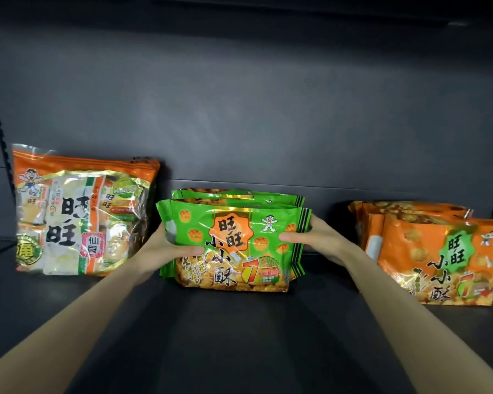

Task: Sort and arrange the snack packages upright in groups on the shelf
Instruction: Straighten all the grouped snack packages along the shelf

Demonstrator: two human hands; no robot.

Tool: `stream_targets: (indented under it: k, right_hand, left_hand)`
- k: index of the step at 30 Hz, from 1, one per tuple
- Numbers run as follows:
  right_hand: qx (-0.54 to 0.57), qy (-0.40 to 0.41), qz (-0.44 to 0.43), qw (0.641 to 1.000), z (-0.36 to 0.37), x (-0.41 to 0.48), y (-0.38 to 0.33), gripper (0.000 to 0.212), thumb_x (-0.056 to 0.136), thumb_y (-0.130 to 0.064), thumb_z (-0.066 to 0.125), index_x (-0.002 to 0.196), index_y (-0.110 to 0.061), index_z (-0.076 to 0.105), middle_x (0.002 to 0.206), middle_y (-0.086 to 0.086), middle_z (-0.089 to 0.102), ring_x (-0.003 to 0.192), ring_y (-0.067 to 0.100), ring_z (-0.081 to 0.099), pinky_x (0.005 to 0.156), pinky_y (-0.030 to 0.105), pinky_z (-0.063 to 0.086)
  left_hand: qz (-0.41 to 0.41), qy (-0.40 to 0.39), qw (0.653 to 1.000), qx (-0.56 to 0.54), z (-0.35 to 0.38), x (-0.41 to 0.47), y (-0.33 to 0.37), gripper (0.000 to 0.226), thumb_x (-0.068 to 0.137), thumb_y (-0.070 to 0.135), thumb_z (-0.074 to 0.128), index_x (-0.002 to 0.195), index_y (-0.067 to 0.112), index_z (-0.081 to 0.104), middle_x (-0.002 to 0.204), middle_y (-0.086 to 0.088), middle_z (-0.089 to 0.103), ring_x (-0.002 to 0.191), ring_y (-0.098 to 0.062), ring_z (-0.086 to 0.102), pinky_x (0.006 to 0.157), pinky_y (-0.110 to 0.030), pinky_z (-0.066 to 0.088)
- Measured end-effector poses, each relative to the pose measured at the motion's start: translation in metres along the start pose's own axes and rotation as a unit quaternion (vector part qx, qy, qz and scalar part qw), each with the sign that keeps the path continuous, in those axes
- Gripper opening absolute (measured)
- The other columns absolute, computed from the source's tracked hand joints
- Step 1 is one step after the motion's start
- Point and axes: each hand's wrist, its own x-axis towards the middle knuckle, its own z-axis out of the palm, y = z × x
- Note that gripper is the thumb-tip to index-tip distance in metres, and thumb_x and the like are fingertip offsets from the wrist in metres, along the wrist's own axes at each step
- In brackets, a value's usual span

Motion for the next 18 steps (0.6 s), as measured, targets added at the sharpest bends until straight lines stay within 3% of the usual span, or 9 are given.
stream_targets:
  k: [3,6,10,13,15,18]
  right_hand:
    - [0.034,-0.017,0.011,0.999,-0.001,0.008,0.006,0.047,0.072,-0.017,0.077,0.115,-0.024,0.059,0.111,-0.004,0.07,0.104,0.015,0.066,0.087,0.032,0.051]
    - [0.05,-0.01,0.01,0.999,0.0,0.01,0.011,0.061,0.061,-0.025,0.081,0.117,-0.022,0.057,0.112,-0.002,0.07,0.106,0.018,0.065,0.093,0.038,0.049]
    - [0.063,0.009,0.009,0.998,-0.007,0.009,0.018,0.046,0.071,-0.015,0.077,0.111,-0.024,0.057,0.11,-0.002,0.07,0.105,0.017,0.065,0.092,0.036,0.05]
    - [0.055,0.034,0.001,0.998,-0.014,0.004,0.021,0.043,0.075,-0.011,0.076,0.112,-0.024,0.056,0.111,-0.001,0.069,0.104,0.016,0.065,0.091,0.034,0.05]
    - [0.044,0.048,-0.011,0.998,-0.018,0.001,0.023,0.045,0.076,-0.011,0.076,0.114,-0.024,0.054,0.112,-0.001,0.069,0.104,0.015,0.065,0.088,0.03,0.051]
    - [0.036,0.063,-0.019,0.997,-0.023,-0.004,0.026,0.051,0.077,-0.013,0.075,0.12,-0.023,0.05,0.115,-0.002,0.067,0.106,0.014,0.063,0.091,0.032,0.05]
  left_hand:
    - [0.005,-0.014,1.0,-0.002,0.0,0.002,0.0,0.094,0.04,0.031,0.094,0.123,0.019,0.051,0.108,0.003,0.072,0.099,-0.011,0.068,0.095,-0.035,0.048]
    - [0.007,-0.009,1.0,0.007,0.001,0.005,-0.002,0.069,0.051,0.02,0.088,0.113,0.023,0.056,0.1,0.008,0.073,0.093,-0.005,0.069,0.095,-0.032,0.048]
    - [0.002,-0.005,1.0,-0.001,0.01,0.006,-0.003,0.094,0.027,0.044,0.093,0.112,0.027,0.055,0.103,0.008,0.072,0.095,-0.004,0.067,0.087,-0.026,0.048]
    - [0.004,0.0,1.0,-0.007,0.021,0.005,-0.002,0.097,0.023,0.048,0.092,0.11,0.027,0.054,0.101,0.009,0.072,0.094,-0.003,0.067,0.083,-0.022,0.049]
    - [0.014,-0.002,1.0,-0.007,0.029,0.004,0.001,0.092,0.027,0.044,0.092,0.109,0.026,0.054,0.097,0.014,0.073,0.091,-0.002,0.068,0.077,-0.017,0.051]
    - [0.027,0.003,1.0,-0.006,0.042,0.002,0.004,0.065,0.051,0.02,0.087,0.104,0.025,0.052,0.084,0.023,0.072,0.081,0.007,0.067,0.064,-0.006,0.05]
